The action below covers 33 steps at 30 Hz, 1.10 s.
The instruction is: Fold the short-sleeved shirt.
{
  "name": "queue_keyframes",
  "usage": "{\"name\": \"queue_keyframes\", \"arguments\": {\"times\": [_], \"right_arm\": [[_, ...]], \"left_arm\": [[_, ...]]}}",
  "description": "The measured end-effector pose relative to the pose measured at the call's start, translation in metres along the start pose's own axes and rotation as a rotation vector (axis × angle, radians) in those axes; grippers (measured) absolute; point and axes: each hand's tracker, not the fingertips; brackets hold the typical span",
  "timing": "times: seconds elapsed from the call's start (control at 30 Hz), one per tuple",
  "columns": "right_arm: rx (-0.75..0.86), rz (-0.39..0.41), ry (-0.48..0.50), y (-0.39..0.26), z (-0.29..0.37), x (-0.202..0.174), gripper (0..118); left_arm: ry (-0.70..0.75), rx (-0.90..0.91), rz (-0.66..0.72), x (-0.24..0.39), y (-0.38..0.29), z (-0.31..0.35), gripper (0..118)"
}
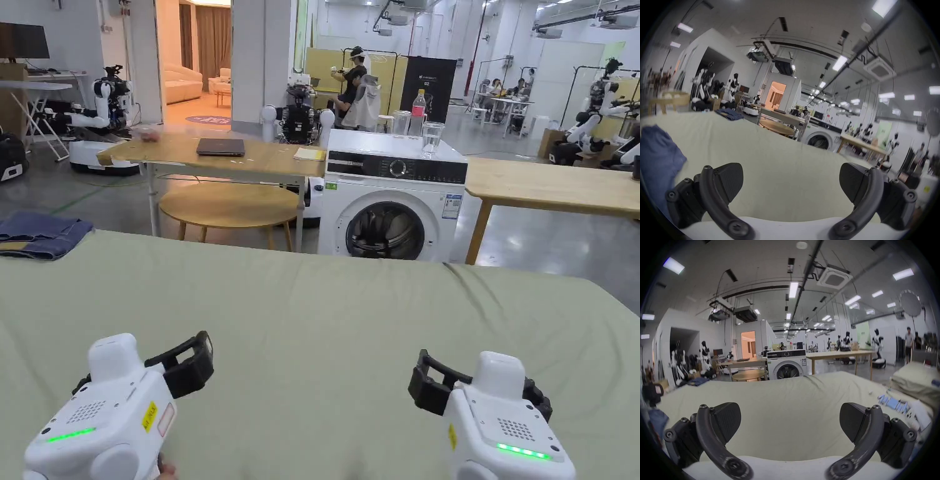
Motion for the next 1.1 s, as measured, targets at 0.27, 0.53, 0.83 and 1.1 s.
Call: {"name": "queue_keyframes", "arguments": {"times": [0.27, 0.53, 0.83, 1.1], "right_arm": [[0.052, -0.056, -0.035, 0.014, 0.000, 0.005, 118], [0.258, 1.268, -0.076, -0.014, 0.009, -0.047, 118], [0.315, 1.547, -0.053, -0.023, 0.009, -0.037, 118], [0.147, 0.889, -0.014, 0.009, 0.017, -0.026, 118]], "left_arm": [[-0.111, 0.058, 0.248, -0.008, 0.004, 0.003, 117], [0.165, -0.040, -0.951, 0.065, 0.003, -0.004, 117], [0.157, 0.034, -1.349, 0.084, -0.002, 0.016, 117], [0.063, -0.043, -0.767, 0.057, 0.025, 0.009, 117]]}}
